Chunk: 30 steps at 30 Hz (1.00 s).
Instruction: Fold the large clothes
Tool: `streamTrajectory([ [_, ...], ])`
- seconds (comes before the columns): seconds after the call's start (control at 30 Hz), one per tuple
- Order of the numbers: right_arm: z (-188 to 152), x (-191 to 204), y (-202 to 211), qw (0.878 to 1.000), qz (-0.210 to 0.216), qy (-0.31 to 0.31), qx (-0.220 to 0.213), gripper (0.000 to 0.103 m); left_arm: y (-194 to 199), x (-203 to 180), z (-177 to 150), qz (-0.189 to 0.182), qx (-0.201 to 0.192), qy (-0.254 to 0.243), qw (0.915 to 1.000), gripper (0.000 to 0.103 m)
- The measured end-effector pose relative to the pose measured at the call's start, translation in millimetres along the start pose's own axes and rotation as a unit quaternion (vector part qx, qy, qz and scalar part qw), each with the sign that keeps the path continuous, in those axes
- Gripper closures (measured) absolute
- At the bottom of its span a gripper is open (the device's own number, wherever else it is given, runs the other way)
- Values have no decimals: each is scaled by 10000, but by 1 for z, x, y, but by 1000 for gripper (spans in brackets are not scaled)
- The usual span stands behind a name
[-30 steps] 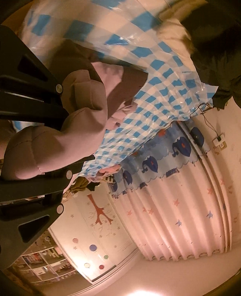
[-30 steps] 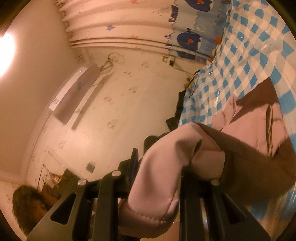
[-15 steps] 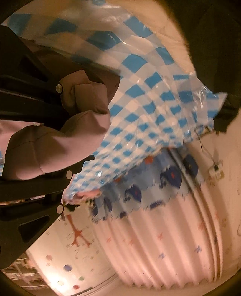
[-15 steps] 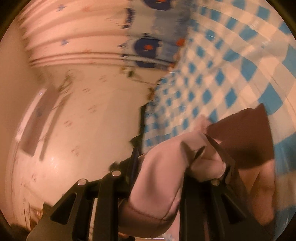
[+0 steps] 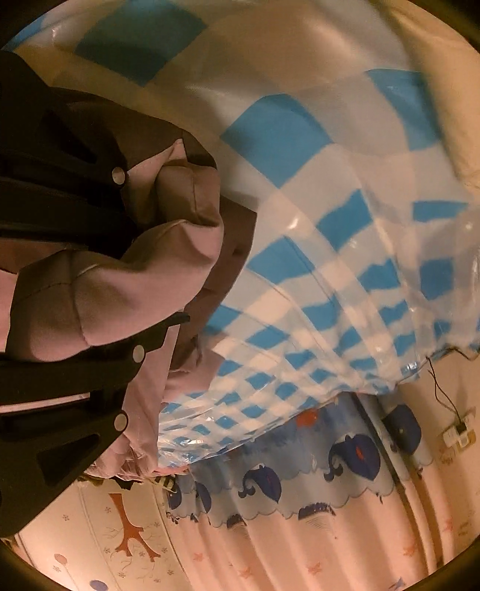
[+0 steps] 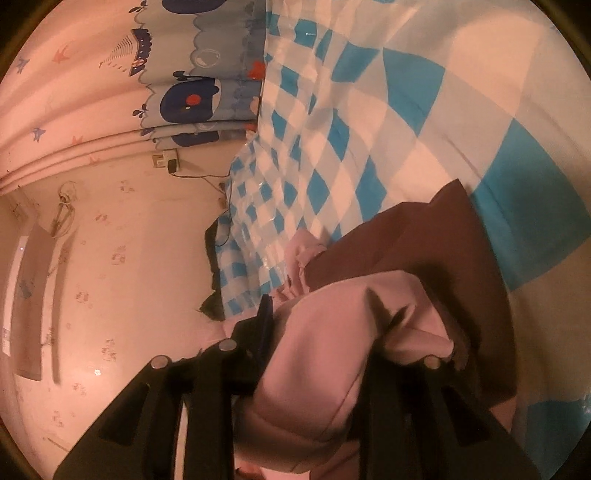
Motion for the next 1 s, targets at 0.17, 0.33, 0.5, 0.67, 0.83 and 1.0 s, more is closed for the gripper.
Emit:
streamTrajectory([
  [0.17,-2,28,11,9996,264,-31,-18,30,20,-16,11,-282,204,220,9992,70],
  [0.33,-10,67,20,9992,127,288,-257,9,50,-51,19,-955,218,508,9939,29],
  [0.5,-53,110,-2,9691,-1284,2100,133,9,109,-114,-2,-1034,-562,-876,9892,23],
  [0.67,-105,128,-57,8705,-2675,4090,577,9,105,-170,-84,-223,-896,-3293,9397,22],
  [0.83,-97,97,-119,8159,-3516,4530,741,9,26,-170,-108,555,-604,-3876,9182,22],
  [1.0,-47,16,-155,8337,-3991,3676,1030,7,-55,-130,-80,1046,-194,-3287,9384,23],
])
Point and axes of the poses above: each gripper's, at about its wrist camera, not at the fingertips, and y roughly against the way its jaws point, x to its left, z to its top, the point moved 7 cm from there along -y, roughly the way its jaws point, and after that the axes turned 7 degrees about z, right-handed, at the moved point
